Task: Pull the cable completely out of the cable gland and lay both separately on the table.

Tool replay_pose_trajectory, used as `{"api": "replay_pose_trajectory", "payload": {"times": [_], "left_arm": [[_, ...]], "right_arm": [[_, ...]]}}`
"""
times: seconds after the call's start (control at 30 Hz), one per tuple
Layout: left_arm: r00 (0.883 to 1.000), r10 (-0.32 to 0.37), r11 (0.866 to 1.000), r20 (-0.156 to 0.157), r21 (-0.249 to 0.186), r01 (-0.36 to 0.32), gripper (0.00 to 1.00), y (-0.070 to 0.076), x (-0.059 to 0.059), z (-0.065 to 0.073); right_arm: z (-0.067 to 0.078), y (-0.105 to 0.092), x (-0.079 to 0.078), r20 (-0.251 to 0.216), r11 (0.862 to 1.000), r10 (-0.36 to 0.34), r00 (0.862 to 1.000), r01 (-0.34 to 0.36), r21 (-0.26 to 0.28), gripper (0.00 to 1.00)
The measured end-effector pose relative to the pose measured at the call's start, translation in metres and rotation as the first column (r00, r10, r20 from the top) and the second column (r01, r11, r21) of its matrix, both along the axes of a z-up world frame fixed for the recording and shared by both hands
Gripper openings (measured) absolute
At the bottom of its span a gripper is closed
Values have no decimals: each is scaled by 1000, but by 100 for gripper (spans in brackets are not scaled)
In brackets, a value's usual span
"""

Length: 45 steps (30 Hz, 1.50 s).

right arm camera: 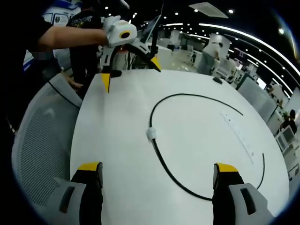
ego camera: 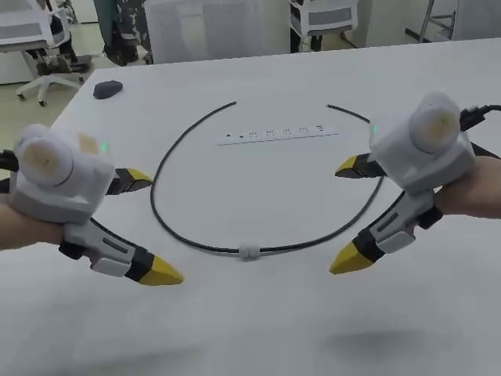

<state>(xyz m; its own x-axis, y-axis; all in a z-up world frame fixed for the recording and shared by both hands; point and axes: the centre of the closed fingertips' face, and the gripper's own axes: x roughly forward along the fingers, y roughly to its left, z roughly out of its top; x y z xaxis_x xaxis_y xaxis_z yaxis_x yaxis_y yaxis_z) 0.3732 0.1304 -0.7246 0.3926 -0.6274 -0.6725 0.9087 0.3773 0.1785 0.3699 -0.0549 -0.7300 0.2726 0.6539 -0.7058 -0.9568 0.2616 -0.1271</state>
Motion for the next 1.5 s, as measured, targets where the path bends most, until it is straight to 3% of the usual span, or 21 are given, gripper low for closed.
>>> {"api": "replay_pose_trajectory", "payload": {"times": [0.1, 0.2, 0.4, 0.43, 0.6, 0.73, 0.83, 0.93, 0.97, 1.0, 1.03, 1.2, 1.33, 1.5], "left_arm": [[1000, 15, 1000, -5, -10, -15, 100, 2, 1, 1], [999, 41, 999, -22, -17, -42, 100, 3, 2, 1], [996, 75, 997, 41, -6, -75, 100, 9, 15, 7], [995, 86, 996, 41, -12, -86, 100, 10, 17, 8], [995, 94, 994, -14, -57, -95, 100, 7, 13, 8], [996, 93, 994, -3, -61, -93, 100, 7, 14, 7], [994, 111, 993, -21, -46, -112, 100, 11, 14, 3], [993, 115, 991, -27, -60, -117, 100, 10, 14, 2], [990, 132, 988, -42, -72, -134, 100, 9, 14, 2], [987, 143, 982, -77, -114, -152, 100, 6, 13, 3], [986, 143, 979, -80, -135, -153, 100, 5, 13, 4], [988, 142, 982, -52, -118, -147, 100, 9, 15, -2], [989, 128, 984, -77, -115, -136, 100, 9, 10, -7], [988, 127, 982, -82, -129, -137, 100, 6, 8, -14]], "right_arm": [[5, 3, 1, -30, 998, -26, 999, 28, 55, 99], [4, -2, 7, 33, 1000, -21, 999, 20, 21, 99], [-7, -2, -2, -6, 1000, -4, 1000, 4, -22, 99], [-8, -2, -2, -9, 1000, -4, 1000, 4, -24, 99], [-11, -1, -5, -4, 999, 10, 1000, -11, -52, 99], [-8, 1, -4, -12, 999, 5, 1000, -6, -38, 99], [-9, 2, -5, -20, 999, 3, 1000, -4, -34, 99], [-11, 3, -5, -18, 999, 5, 1000, -5, -40, 99], [-11, 3, -4, -16, 999, 7, 1000, -7, -43, 99], [-13, 4, -5, -20, 999, 10, 1000, -11, -46, 99], [-14, 4, -5, -27, 999, 11, 1000, -12, -48, 99], [-21, 7, -7, -54, 999, 16, 998, -19, -48, 99], [-24, 11, -4, -68, 1000, 10, 998, -12, -29, 99], [-28, 20, 0, -65, 1000, 20, 998, -21, -5, 97]]}}
